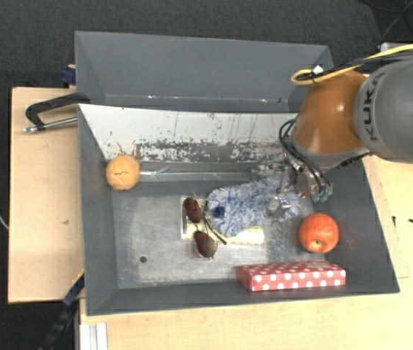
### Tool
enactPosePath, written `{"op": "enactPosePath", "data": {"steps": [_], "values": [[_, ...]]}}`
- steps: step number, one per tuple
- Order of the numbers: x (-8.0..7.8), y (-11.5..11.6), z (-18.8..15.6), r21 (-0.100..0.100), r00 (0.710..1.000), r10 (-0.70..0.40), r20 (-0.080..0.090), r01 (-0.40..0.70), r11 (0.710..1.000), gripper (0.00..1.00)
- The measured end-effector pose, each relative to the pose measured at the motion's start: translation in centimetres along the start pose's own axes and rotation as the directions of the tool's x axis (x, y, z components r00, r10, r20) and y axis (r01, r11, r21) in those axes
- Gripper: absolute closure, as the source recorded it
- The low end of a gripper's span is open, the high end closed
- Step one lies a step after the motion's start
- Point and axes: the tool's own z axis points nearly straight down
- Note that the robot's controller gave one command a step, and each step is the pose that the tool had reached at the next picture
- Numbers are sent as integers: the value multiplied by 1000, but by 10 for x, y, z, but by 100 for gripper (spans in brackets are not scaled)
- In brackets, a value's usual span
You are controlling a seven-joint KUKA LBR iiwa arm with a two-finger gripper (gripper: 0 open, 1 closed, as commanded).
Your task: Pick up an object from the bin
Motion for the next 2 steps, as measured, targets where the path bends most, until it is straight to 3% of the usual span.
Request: {"op": "enactPosePath", "data": {"steps": [1,2], "values": [[2,-19,-3,-2,996,86,-1,-86,996,0],[-4,-2,-6,5,1000,2,3,-2,1000,100]]}}
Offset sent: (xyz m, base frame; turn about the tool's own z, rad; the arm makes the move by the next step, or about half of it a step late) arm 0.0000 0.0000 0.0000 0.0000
